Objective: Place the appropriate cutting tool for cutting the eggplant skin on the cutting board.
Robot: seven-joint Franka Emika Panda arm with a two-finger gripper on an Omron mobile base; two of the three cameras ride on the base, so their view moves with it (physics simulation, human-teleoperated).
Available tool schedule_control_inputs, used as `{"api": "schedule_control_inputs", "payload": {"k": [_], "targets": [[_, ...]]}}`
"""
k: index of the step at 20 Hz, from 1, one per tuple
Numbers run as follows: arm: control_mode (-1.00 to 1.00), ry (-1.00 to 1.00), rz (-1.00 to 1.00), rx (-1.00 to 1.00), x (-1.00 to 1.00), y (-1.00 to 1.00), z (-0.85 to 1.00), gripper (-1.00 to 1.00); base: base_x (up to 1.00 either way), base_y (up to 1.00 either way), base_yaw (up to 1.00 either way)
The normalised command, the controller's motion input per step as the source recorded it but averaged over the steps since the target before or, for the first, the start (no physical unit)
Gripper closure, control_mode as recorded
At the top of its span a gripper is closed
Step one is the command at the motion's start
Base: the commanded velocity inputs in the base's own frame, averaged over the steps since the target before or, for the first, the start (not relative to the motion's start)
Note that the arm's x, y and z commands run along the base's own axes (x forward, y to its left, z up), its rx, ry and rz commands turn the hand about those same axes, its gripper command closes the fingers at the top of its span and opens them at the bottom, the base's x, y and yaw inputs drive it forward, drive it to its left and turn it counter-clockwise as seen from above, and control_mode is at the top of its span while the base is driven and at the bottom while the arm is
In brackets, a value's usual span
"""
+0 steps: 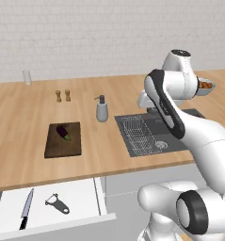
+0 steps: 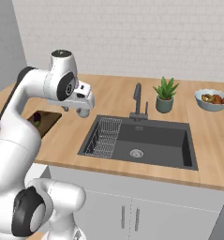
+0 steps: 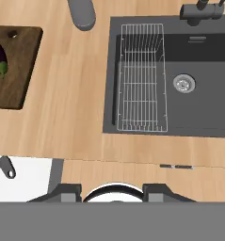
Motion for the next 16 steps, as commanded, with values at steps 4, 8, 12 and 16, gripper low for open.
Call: {"api": "schedule_control_inputs", "payload": {"k": [4, 8, 12, 16], "targets": [[-1.00, -0.04, 0.00, 0.00, -0.32, 0.09, 0.00, -1.00, 0.00, 0.00, 0.00], [-1.00, 0.05, 0.07, -0.01, -0.70, 0.76, -0.31, -1.00, 0.00, 0.00, 0.00], [-1.00, 0.28, 0.10, -0.09, -0.50, 1.00, -0.86, -1.00, 0.00, 0.00, 0.00], [-1.00, 0.29, 0.13, -0.05, -0.48, 1.00, -0.95, -1.00, 0.00, 0.00, 0.00]]}}
